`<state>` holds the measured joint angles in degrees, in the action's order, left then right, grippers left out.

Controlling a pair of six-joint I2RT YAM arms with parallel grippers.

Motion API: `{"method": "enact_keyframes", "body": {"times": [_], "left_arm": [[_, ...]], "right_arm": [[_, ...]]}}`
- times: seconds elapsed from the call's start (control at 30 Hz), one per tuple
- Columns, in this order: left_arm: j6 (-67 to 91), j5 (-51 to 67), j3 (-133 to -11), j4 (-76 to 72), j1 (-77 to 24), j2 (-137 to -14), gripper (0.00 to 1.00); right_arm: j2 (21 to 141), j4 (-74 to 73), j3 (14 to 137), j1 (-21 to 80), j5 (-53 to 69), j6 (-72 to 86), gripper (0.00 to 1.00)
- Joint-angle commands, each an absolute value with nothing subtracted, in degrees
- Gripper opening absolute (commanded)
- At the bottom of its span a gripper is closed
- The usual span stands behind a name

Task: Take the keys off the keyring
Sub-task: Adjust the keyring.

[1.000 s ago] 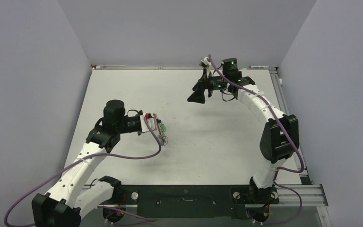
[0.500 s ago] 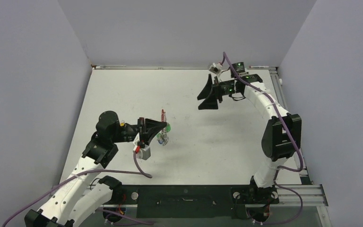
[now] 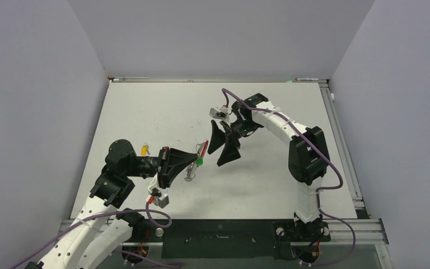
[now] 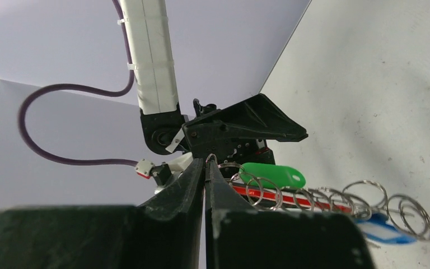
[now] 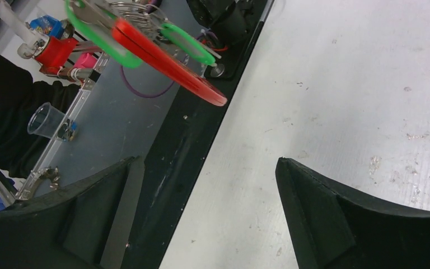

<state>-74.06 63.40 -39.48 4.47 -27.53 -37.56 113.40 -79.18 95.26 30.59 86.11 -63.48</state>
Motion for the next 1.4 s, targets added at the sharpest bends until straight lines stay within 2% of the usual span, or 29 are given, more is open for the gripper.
{"method": "enact_keyframes", "body": {"times": [0.0, 0.2, 0.3, 0.47, 0.6, 0.63, 0.73, 0.77, 0.87, 0.9, 0.97, 1.03, 1.1, 1.17, 1.23, 1.37], "left_arm": [[-75.3, 64.8, -40.4, 4.3, -27.7, -36.9, 0.00], [-73.8, 64.7, -39.8, 1.9, -27.7, -36.5, 0.00], [-73.4, 64.4, -40.1, 1.5, -27.7, -36.9, 0.00], [-69.9, 61.5, -39.4, -0.9, -27.6, -36.8, 0.00], [-64.5, 57.0, -37.2, -6.4, -27.6, -36.1, 0.00], [-63.7, 55.8, -36.8, -6.6, -27.6, -35.9, 0.00], [-62.7, 51.4, -36.5, -3.7, -27.3, -34.9, 0.00], [-64.1, 50.0, -36.8, 0.1, -27.1, -34.6, 0.05], [-62.7, 43.1, -37.6, 11.5, -26.2, -34.8, 0.57], [-58.0, 40.1, -38.0, 12.8, -25.4, -35.6, 0.67], [-48.8, 38.0, -40.9, 17.6, -22.1, -39.1, 0.78], [-39.1, 41.8, -46.5, 23.2, -16.9, -44.6, 0.87], [-30.8, 47.4, -53.5, 28.4, -11.9, -50.8, 0.95], [-23.6, 51.7, -59.2, 31.8, -7.8, -56.8, 0.96], [-19.1, 56.4, -64.0, 35.5, -4.8, -62.1, 0.97], [-13.8, 55.9, -72.6, 43.5, -3.0, -70.5, 0.98]], "right_arm": [[109.7, -80.8, 98.6, 30.7, 92.8, -64.9, 0.91], [109.6, -80.7, 102.8, 33.4, 92.8, -64.4, 0.93], [109.8, -80.7, 105.1, 34.8, 92.8, -64.5, 1.00], [108.7, -80.8, 105.3, 35.4, 92.8, -62.4, 0.72], [108.2, -80.7, 104.7, 35.8, 92.7, -60.8, 0.19], [108.3, -80.7, 104.7, 35.7, 92.7, -59.9, 0.08], [108.0, -80.5, 104.9, 34.3, 92.6, -57.0, 0.05], [107.9, -80.4, 105.0, 33.2, 92.5, -55.8, 0.05], [109.6, -80.3, 106.9, 31.1, 87.6, -48.9, 0.05], [110.5, -80.3, 107.5, 30.9, 84.5, -46.4, 0.05], [111.1, -74.0, 104.9, 31.0, 77.6, -37.1, 0.05], [108.7, -59.4, 98.1, 31.2, 66.5, -16.9, 0.05], [104.6, -50.4, 92.9, 31.3, 57.8, -9.5, 0.05], [105.1, -50.7, 93.7, 32.1, 48.1, -8.1, 0.05], [108.1, -55.3, 97.0, 31.9, 44.3, -9.8, 0.05], [112.9, -63.7, 103.5, 32.0, 37.3, -15.6, 0.05]]}}
